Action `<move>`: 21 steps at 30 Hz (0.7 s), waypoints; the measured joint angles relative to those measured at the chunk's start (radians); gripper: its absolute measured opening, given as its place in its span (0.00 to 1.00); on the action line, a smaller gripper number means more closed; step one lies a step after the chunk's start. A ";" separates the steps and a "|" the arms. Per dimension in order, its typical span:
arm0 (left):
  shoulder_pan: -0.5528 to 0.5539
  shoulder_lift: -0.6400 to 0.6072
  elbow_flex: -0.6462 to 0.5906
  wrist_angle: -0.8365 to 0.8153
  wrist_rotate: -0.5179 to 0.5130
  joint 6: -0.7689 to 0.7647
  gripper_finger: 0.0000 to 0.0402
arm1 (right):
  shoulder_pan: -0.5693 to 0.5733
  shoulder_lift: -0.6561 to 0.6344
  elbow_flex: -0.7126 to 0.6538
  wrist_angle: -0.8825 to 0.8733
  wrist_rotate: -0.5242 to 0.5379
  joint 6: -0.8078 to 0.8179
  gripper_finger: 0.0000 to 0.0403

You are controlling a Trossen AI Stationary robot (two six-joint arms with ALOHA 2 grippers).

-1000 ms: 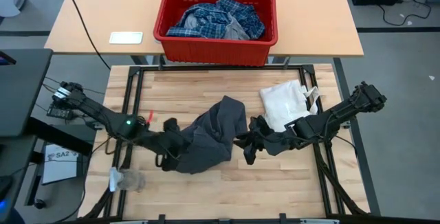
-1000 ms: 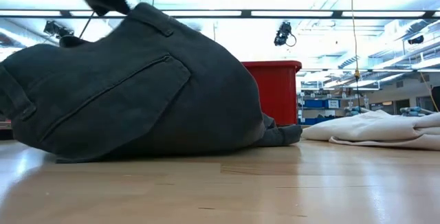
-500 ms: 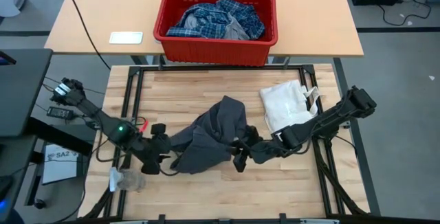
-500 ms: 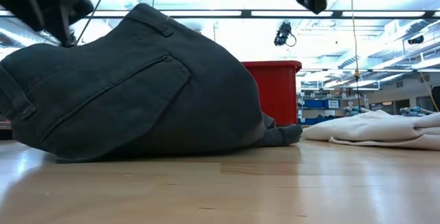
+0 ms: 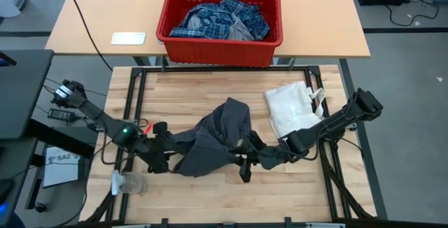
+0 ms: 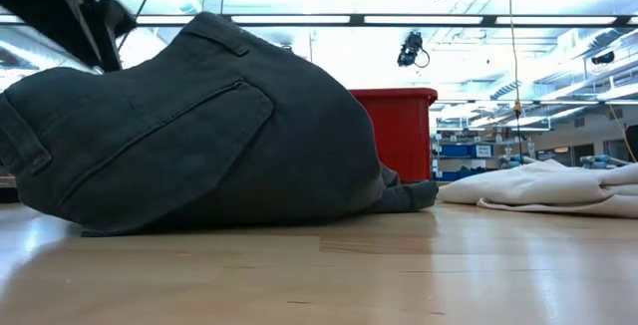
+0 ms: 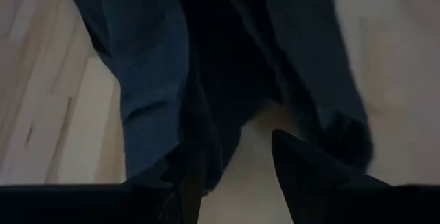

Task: Fold Laundry from Bin
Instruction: Fold the black shorts

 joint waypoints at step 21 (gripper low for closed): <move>0.043 0.001 -0.146 -0.001 -0.071 0.153 0.85 | 0.010 0.000 0.000 -0.003 0.079 -0.226 0.66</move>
